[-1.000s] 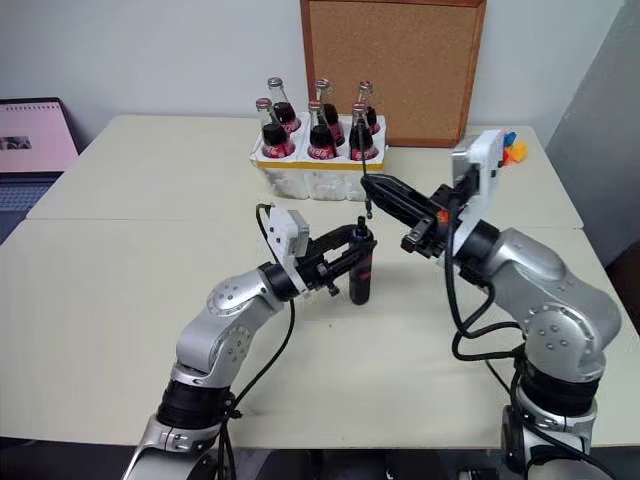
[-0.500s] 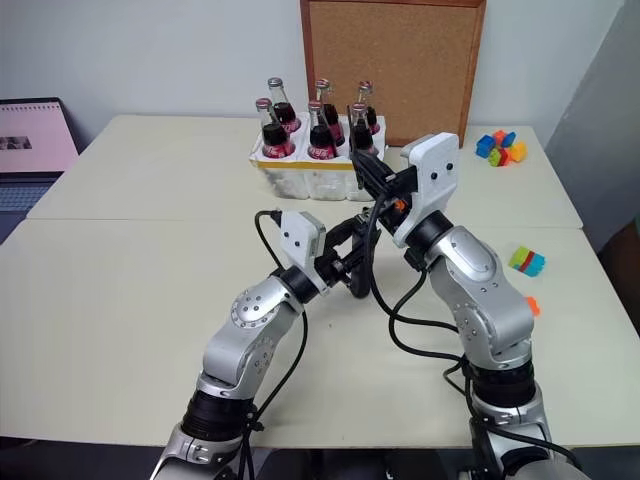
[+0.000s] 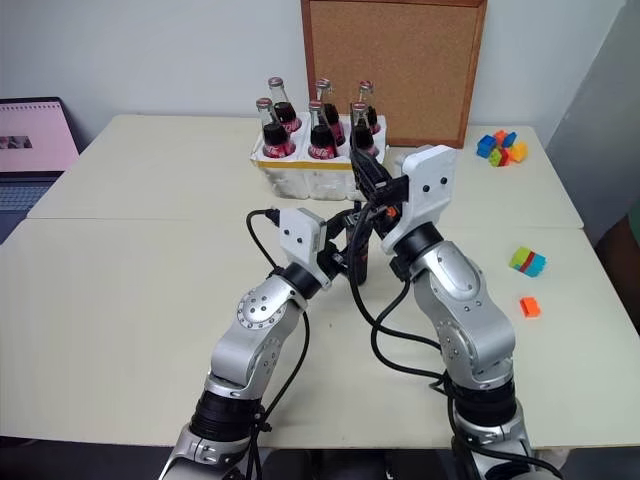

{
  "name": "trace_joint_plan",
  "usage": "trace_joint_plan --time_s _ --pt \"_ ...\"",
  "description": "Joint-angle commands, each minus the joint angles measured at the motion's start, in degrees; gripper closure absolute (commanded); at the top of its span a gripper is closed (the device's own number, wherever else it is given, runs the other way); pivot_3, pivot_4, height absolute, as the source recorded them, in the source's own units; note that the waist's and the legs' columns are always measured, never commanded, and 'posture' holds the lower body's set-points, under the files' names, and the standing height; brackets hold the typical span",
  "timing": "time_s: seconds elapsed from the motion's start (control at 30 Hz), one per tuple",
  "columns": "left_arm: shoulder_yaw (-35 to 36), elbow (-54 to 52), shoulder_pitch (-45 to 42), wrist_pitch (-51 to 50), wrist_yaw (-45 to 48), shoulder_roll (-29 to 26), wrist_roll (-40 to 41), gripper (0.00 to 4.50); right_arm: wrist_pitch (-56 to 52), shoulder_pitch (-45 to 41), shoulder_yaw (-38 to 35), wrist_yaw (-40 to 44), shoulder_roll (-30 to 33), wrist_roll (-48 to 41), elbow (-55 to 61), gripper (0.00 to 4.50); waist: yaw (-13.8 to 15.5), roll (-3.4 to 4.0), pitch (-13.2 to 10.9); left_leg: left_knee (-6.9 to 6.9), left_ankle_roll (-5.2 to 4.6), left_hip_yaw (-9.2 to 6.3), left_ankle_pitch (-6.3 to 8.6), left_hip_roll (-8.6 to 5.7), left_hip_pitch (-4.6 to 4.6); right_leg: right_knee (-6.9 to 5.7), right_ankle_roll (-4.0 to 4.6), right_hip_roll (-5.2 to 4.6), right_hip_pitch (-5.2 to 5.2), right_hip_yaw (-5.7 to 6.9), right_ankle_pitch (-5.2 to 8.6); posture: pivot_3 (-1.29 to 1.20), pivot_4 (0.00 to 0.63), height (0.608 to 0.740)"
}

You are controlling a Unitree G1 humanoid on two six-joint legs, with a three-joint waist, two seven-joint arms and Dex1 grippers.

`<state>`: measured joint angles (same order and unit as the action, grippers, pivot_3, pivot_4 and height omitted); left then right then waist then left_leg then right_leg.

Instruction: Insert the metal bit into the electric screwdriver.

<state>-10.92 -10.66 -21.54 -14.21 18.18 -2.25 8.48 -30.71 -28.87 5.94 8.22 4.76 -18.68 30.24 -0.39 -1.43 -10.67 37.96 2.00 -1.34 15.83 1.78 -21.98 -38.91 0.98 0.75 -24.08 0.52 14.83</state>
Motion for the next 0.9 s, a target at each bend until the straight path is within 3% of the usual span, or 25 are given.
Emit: trace_joint_plan --time_s 0.03,0.4,0.9 --pt "-0.4 -1.3 -0.1 1.9 -0.6 0.7 -0.7 2.86 1.3 0.2 0.0 -0.8 -0.9 0.8 1.3 4.5 0.0 0.0 0.0 0.0 0.0 0.0 0.0 0.0 0.0 0.0 0.0 0.0 0.0 0.0 0.0 0.0 0.15 0.74" --pt "-0.4 -1.1 0.1 2.3 -0.6 0.9 -1.4 2.86 2.9 1.7 1.7 -1.7 -4.2 2.9 0.2 4.5 -0.1 0.0 0.0 0.0 0.0 -0.01 0.0 0.01 0.01 -0.01 0.0 0.0 0.0 0.01 0.0 0.0 0.15 0.74" --pt "-0.1 -0.9 -0.3 2.1 -0.5 0.9 -1.4 2.86 4.7 2.9 1.6 -1.4 -4.2 4.4 -0.1 4.5 -0.1 0.0 0.0 0.0 0.0 0.0 0.0 0.0 0.01 0.0 0.0 0.01 0.0 0.02 0.0 0.0 0.15 0.74"
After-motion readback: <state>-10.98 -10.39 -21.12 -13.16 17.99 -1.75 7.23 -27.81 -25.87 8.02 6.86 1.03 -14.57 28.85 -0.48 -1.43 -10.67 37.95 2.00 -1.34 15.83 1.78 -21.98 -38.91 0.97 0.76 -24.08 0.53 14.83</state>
